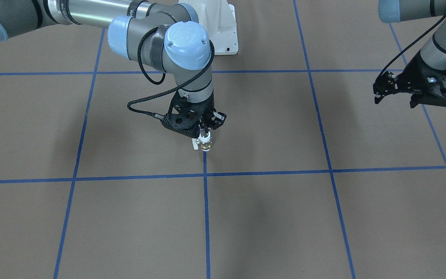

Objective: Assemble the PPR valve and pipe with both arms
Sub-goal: 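Lower the fitting into the valve's white socket with the right gripper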

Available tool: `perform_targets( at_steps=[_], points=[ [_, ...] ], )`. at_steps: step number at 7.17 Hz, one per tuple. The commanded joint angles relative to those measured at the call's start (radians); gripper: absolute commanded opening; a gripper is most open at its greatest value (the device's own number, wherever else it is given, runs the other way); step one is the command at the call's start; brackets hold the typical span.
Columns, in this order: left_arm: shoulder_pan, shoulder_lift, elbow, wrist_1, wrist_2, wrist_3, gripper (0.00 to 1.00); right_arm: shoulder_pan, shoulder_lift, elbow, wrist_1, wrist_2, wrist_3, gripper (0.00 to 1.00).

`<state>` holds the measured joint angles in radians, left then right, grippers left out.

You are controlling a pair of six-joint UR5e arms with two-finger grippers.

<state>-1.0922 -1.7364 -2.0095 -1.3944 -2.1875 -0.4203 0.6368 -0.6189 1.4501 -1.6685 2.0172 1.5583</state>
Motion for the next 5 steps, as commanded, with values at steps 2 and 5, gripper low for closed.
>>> perform_targets(
  at_steps=[2,5],
  points=[
    [0.0,-0.002,0.0,0.0,0.0,-0.002,1.0,0.001,-0.001,-0.002,0.016,0.0,0.005,0.0],
    [0.0,-0.003,0.0,0.0,0.0,-0.003,1.0,0.0,-0.008,-0.01,0.016,0.0,0.005,0.0]
  ],
)
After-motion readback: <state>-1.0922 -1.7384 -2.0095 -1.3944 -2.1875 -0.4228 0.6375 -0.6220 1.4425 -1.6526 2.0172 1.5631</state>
